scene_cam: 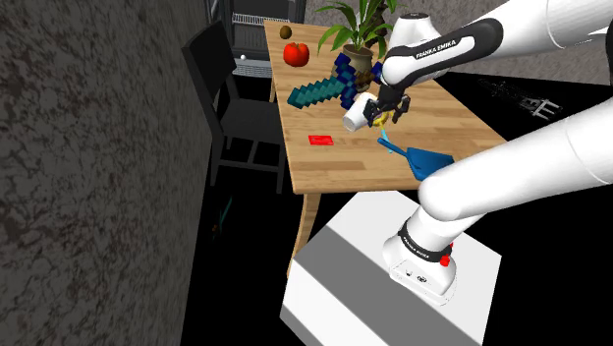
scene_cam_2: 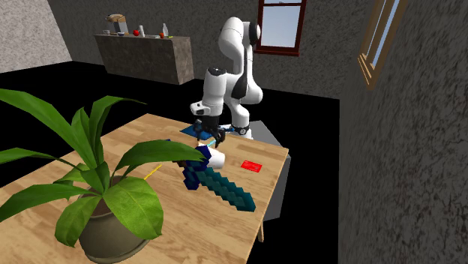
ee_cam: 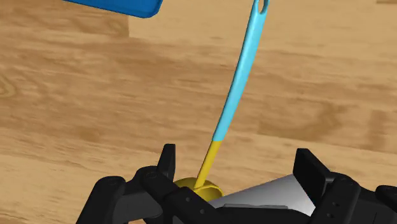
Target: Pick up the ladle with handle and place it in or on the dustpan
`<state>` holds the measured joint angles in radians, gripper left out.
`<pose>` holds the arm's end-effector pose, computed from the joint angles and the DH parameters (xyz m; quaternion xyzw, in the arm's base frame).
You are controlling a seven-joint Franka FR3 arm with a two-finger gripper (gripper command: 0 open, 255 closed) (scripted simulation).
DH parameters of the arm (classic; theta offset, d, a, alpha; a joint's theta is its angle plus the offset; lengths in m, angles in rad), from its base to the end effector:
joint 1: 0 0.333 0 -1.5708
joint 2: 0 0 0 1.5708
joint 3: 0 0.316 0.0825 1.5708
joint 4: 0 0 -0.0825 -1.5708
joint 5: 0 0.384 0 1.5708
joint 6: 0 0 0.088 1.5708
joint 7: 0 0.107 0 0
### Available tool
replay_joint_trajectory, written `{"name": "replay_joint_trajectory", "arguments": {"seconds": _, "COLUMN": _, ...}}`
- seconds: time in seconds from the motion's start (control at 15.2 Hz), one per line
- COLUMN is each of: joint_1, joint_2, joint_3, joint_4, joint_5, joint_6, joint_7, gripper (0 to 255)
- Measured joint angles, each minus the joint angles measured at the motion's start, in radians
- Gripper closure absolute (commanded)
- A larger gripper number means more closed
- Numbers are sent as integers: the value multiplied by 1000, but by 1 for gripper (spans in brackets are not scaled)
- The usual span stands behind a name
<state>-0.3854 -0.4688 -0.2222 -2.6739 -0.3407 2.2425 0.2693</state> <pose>0.3109 -0.2233 0.3837 0.9446 -0.3165 0.0051 0.0867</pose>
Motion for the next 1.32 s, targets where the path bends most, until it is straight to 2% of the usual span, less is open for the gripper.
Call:
{"name": "replay_joint_trajectory", "arguments": {"seconds": 0.13, "joint_1": -28, "joint_2": 30, "joint_3": -11, "joint_4": -5, "joint_5": -25, "joint_6": 42, "joint_7": 28, "gripper": 0}}
{"name": "replay_joint_trajectory", "arguments": {"seconds": 0.53, "joint_1": -49, "joint_2": 111, "joint_3": -33, "joint_4": -35, "joint_5": -56, "joint_6": 157, "joint_7": 46, "gripper": 0}}
{"name": "replay_joint_trajectory", "arguments": {"seconds": 0.99, "joint_1": -53, "joint_2": 131, "joint_3": -38, "joint_4": -42, "joint_5": -63, "joint_6": 186, "joint_7": 48, "gripper": 0}}
{"name": "replay_joint_trajectory", "arguments": {"seconds": 1.06, "joint_1": -53, "joint_2": 131, "joint_3": -38, "joint_4": -42, "joint_5": -63, "joint_6": 186, "joint_7": 48, "gripper": 255}}
{"name": "replay_joint_trajectory", "arguments": {"seconds": 1.32, "joint_1": -53, "joint_2": 130, "joint_3": -38, "joint_4": -41, "joint_5": -63, "joint_6": 186, "joint_7": 49, "gripper": 255}}
